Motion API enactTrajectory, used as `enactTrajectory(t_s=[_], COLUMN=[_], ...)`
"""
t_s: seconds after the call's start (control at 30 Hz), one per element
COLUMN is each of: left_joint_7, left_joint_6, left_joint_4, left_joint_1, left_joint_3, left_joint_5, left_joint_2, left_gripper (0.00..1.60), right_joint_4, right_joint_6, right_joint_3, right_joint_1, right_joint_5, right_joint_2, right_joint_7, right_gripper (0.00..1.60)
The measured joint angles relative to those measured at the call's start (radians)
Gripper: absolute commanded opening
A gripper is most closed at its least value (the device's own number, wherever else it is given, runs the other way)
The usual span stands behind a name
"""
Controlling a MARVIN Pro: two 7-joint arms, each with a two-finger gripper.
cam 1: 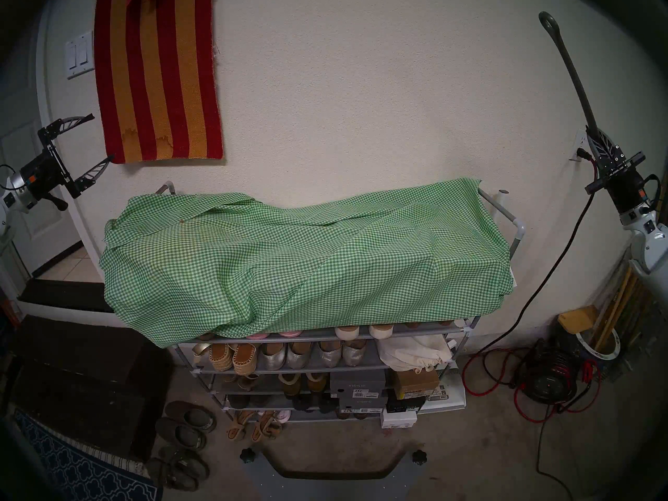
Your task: Lift the object off the cloth, cover the shoe rack with the cloth, put the object back
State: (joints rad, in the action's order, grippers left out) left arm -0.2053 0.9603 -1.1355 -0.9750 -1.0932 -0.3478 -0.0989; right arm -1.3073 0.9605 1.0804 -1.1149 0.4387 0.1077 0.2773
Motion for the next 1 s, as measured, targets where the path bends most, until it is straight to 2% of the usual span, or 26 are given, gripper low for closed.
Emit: enactTrajectory(t_s=[0.5,1.0], left_joint_7=[-0.041,-0.013], left_joint_6=[0.000,0.000], left_joint_4=[-0.032,-0.098], left_joint_1=[0.008,0.068], left_joint_3=[-0.035,-0.132], left_joint_5=[-0.119,-0.287], left_joint_2=[0.000,0.000], left_gripper=[1.60,1.60], right_joint_4=[-0.003,-0.007], right_joint_6=[0.000,0.000], right_joint_3=[0.010,0.014], right_joint_1=[-0.012,-0.022], right_joint_5=[-0.016,-0.028], right_joint_2=[0.000,0.000], right_joint_7=[0.018,0.030], right_gripper=[0.00,0.00])
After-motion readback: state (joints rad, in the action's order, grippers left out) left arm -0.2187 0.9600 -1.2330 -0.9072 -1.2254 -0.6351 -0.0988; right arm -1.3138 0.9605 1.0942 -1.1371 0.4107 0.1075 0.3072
